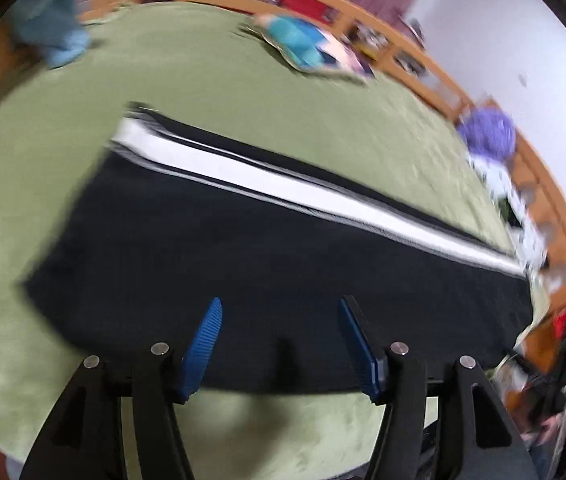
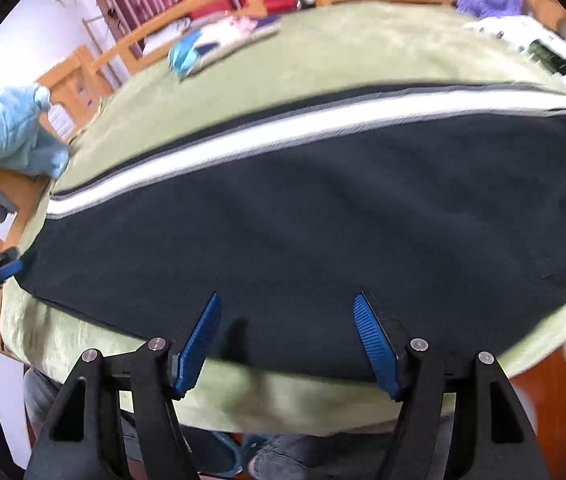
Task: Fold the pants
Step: 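Move both open tools back from the flattened sweatpants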
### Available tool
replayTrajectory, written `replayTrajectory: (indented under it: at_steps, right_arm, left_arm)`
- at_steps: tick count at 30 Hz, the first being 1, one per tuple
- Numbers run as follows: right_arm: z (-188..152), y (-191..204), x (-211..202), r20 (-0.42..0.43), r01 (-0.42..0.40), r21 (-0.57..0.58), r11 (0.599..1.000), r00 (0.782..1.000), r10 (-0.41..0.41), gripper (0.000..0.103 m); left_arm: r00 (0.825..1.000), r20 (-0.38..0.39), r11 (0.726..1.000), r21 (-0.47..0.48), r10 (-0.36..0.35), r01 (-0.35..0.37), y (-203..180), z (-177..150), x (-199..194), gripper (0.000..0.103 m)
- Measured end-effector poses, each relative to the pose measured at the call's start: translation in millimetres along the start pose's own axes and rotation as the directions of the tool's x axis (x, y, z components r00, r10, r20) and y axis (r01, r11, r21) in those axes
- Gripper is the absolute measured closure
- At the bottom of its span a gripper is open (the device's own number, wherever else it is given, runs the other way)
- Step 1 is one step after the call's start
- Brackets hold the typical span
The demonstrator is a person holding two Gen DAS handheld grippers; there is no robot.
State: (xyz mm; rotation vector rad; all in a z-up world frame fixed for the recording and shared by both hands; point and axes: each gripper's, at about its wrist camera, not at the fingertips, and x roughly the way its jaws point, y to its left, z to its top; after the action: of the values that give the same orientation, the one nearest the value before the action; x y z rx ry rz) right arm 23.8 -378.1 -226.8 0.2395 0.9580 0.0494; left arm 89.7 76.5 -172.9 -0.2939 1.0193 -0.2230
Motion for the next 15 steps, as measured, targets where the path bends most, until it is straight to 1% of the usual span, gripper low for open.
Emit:
replayTrajectory:
  at_steps: [1,2,3,4,5,6,7,8,9,11,13,14,15]
  right_arm:
    - [1,-9,-9,0.026,0.026,0.009,1.0,0.999,-0.027,0.035]
    - [3,-26,-23,0.065,0.058,0.038,0.998,0.996,-0.061,0.035]
    - [4,-39,-31,0.086,0.076,0.063,0.995,0.993,-0.082,0.035]
    - [4,-59,-40,0.105,0.111,0.103,0.988,0.987,-0.122,0.034]
    - [5,-77,-46,0.106,0.159,0.139,0.977,0.979,-0.174,0.033]
    - [4,-91,-48,0.102,0.186,0.164,0.969,0.974,-0.204,0.033]
    - [4,-110,-49,0.09,0.208,0.196,0.958,0.969,-0.229,0.033]
    - [3,-128,-48,0.075,0.225,0.222,0.949,0.966,-0.247,0.033]
    - [4,-140,-47,0.067,0.239,0.24,0.941,0.963,-0.262,0.033]
    - [6,-171,-50,0.076,0.268,0.293,0.918,0.95,-0.302,0.033]
    - [10,-195,-55,0.106,0.256,0.341,0.904,0.945,-0.308,0.031]
    - [16,-211,-54,0.122,0.241,0.378,0.894,0.944,-0.306,0.026]
    - [18,-222,-52,0.129,0.232,0.406,0.884,0.943,-0.306,0.023]
  left_arm:
    - [0.999,-0.018,0.999,0.024,0.03,-0.029,-11,-2,14,0.045]
    - [0.998,-0.025,0.998,0.036,0.053,-0.053,-15,-4,22,0.045]
    - [0.995,-0.034,0.995,0.046,0.091,-0.089,-17,-8,29,0.045]
    - [0.986,-0.057,0.986,0.065,0.157,-0.154,-16,-19,36,0.045]
    - [0.973,-0.086,0.974,0.091,0.214,-0.206,-13,-25,44,0.048]
    - [0.971,-0.089,0.971,0.112,0.221,-0.21,-11,-29,46,0.048]
    - [0.974,-0.068,0.97,0.126,0.216,-0.206,-10,-32,40,0.048]
    - [0.971,-0.075,0.969,0.124,0.226,-0.216,-8,-33,33,0.048]
    - [0.969,-0.09,0.969,0.115,0.231,-0.22,-6,-32,27,0.048]
    - [0.972,-0.092,0.974,0.078,0.218,-0.211,-1,-28,12,0.048]
    - [0.975,-0.081,0.978,0.046,0.209,-0.206,4,-27,-1,0.048]
    - [0.975,-0.076,0.977,0.03,0.211,-0.209,6,-26,-6,0.048]
    - [0.974,-0.071,0.977,0.023,0.214,-0.213,5,-25,-7,0.048]
